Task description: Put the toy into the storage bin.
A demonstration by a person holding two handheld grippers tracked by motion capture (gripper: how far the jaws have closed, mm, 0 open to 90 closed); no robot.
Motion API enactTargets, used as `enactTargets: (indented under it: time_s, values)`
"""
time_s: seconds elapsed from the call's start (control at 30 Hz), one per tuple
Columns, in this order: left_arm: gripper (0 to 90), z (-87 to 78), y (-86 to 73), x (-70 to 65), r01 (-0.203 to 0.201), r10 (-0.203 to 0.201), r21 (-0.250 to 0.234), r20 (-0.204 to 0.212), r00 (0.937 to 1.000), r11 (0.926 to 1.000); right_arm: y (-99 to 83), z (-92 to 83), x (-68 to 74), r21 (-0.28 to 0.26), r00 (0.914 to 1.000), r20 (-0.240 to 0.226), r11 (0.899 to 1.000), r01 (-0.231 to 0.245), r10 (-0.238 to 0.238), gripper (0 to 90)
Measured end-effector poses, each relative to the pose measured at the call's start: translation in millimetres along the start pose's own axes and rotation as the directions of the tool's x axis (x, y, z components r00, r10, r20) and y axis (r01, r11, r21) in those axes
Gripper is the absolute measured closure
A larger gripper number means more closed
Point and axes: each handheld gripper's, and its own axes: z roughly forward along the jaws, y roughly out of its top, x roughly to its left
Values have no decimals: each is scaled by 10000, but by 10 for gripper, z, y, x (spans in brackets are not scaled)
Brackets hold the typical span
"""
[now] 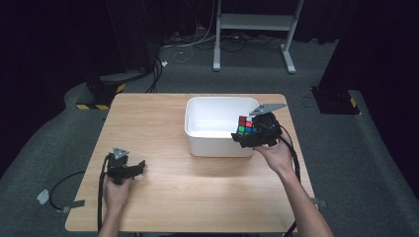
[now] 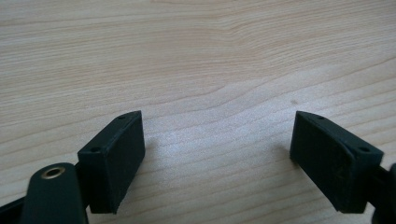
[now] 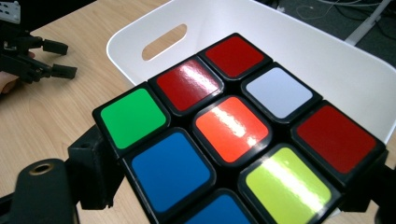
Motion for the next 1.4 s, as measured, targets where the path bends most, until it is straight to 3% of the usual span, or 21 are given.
enactTargets:
  time_s: [0.2,0.8,1.0,1.4]
  values:
    - [181,0,0,0,0,0,-1,5,10000,10000,76,21,16,-98,9998,59,9997,201,-201,150]
    - [180,0,0,0,0,0,-1,2,10000,10000,232,159,-108,-187,10000,-24,9998,-28,28,150]
    - [181,0,0,0,2,-2,-1,3,10000,10000,279,201,-160,-71,9998,-5,9998,-176,176,150]
    - [181,0,0,1,2,-2,-1,7,10000,10000,439,256,-227,186,10000,43,9998,-33,32,150]
